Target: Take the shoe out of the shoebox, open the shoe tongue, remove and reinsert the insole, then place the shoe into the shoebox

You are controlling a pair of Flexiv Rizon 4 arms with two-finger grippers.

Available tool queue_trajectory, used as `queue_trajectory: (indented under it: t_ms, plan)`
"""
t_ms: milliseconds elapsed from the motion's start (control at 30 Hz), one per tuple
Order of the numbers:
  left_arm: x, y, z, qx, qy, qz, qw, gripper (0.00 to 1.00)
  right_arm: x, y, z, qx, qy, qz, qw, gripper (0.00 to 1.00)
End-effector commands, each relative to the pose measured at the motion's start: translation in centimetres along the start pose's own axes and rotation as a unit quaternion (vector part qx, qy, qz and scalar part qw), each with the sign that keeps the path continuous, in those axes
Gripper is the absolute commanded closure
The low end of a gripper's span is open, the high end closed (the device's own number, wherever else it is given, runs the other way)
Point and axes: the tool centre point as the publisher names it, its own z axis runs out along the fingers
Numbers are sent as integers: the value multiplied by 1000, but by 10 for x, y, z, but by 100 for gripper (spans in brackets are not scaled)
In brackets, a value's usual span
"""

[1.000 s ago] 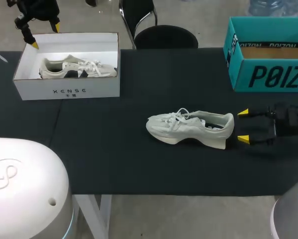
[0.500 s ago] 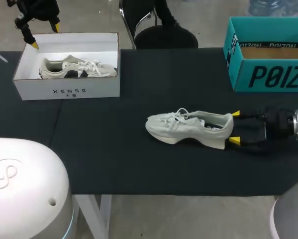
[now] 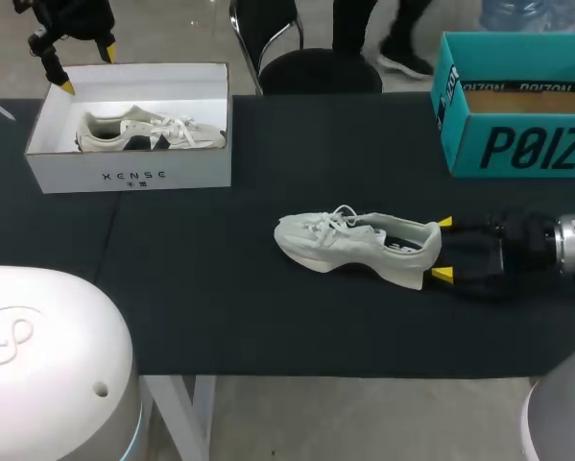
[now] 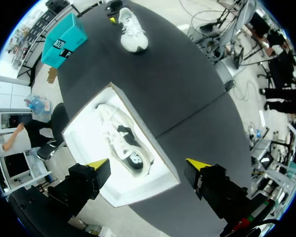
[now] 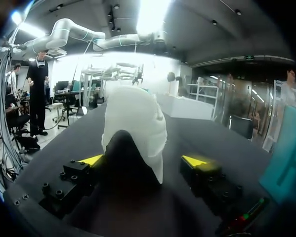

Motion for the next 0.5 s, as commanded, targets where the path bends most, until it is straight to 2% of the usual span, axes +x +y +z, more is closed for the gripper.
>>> queue_trajectory:
  t_ms: [33, 267, 500]
  plan:
    - [1, 0, 0, -1, 0, 0, 1000, 0, 8, 3, 7, 5, -2, -1, 1000, 0]
    - [1, 0, 0, -1, 0, 0, 1000, 0, 17, 3, 11, -1, -4, 0, 1000, 0]
    - [1, 0, 0, -1, 0, 0, 1000, 0, 19, 4, 6, 1, -8, 1, 1000, 0]
